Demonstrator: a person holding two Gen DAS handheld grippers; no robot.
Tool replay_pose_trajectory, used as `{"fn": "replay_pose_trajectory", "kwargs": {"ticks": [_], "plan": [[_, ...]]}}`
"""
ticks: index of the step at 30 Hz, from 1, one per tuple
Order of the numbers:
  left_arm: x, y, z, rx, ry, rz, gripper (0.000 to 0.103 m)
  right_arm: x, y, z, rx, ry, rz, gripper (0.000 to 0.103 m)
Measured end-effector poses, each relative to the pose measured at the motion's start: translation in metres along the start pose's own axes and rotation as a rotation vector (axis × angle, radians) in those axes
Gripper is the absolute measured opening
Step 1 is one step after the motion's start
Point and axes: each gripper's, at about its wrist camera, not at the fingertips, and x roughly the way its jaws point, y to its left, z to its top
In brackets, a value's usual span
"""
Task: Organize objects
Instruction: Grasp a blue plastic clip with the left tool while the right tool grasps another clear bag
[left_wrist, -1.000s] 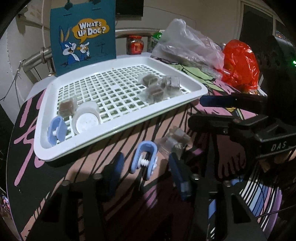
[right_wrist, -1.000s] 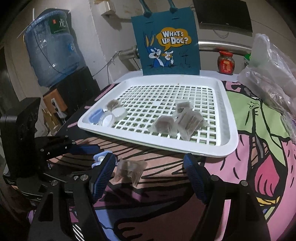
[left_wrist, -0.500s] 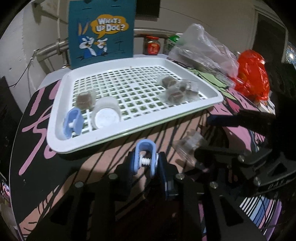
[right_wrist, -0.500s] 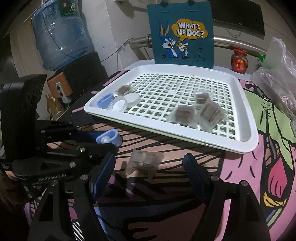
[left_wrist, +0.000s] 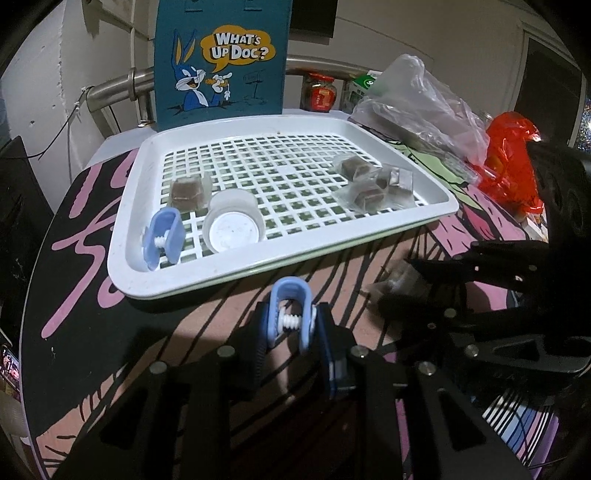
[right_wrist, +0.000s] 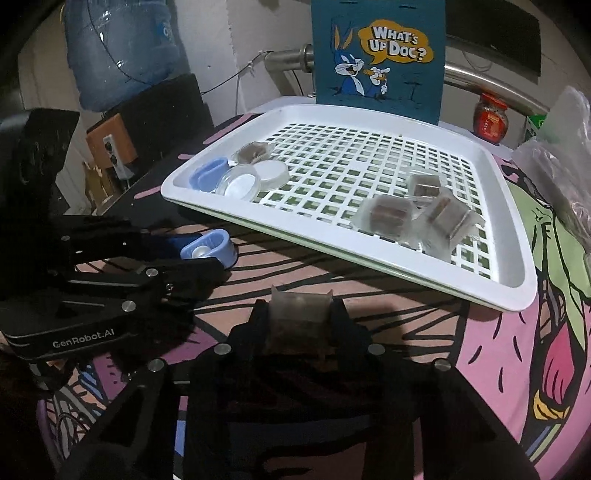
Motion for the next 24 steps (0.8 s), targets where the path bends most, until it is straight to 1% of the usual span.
{"fn": "replay_pose_trajectory", "kwargs": {"ticks": [4, 12, 16, 24], "plan": [[-0.003, 0.000, -0.001, -0.004, -0.010, -0.021, 0.025, -0.015, 0.000, -0.005, -0.006, -0.053, -0.004, 0.031], [-0.014, -0.003, -0.005, -0.004, -0.056, -0.020, 0.025, -0.040, -0.017, -0.013, 0.017, -0.147, -0.045, 0.031], [-0.016, -0.003, -0.005, -0.005, -0.066, -0.019, 0.025, -0.044, -0.023, -0.014, 0.042, -0.168, -0.049, 0.031], [-0.016, -0.004, -0.005, 0.000, -0.072, -0.012, 0.025, -0.049, -0.018, -0.015, 0.022, -0.195, -0.063, 0.031]]}}
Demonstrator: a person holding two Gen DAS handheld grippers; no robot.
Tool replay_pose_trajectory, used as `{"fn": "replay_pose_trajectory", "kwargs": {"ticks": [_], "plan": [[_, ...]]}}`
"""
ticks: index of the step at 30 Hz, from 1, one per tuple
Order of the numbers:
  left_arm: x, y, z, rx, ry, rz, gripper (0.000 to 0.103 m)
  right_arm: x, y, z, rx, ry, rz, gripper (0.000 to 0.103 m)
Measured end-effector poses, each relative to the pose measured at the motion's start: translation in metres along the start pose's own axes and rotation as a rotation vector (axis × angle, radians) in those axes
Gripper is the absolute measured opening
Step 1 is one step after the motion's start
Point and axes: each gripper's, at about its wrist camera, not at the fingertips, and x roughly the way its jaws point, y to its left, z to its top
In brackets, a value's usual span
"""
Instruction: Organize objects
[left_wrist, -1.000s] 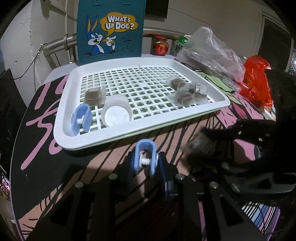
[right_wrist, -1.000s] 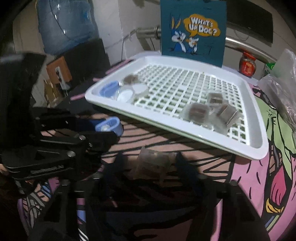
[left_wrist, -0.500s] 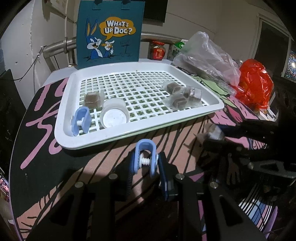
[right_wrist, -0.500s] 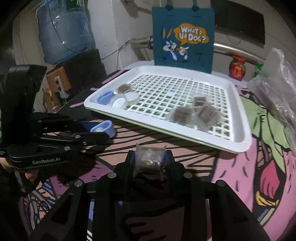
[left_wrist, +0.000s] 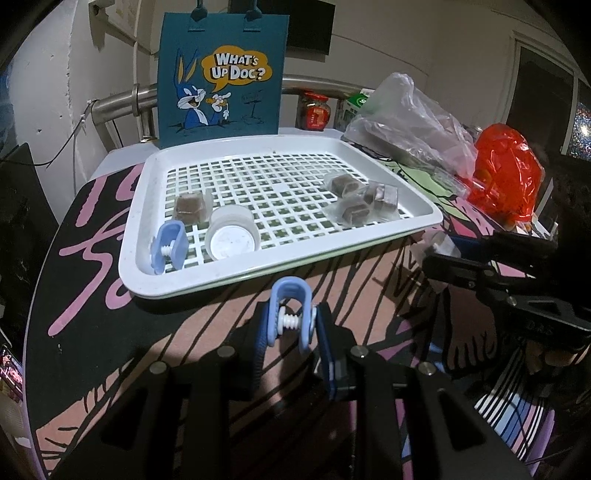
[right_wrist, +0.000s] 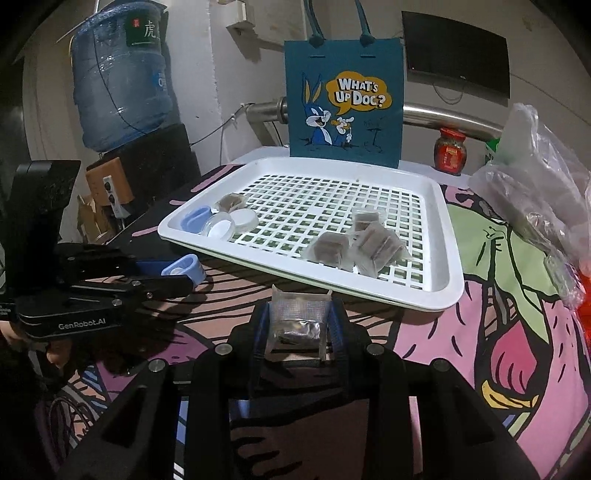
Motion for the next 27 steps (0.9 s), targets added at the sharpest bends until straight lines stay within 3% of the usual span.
{"fn": "replay_pose_trajectory", "kwargs": {"ticks": [27], "plan": [[0.0000, -0.0009, -0.0001, 0.005, -0.002, 0.002, 0.025, -0.0014, 0.0003, -0.0016, 0.000, -0.003, 0.003, 0.031]]}}
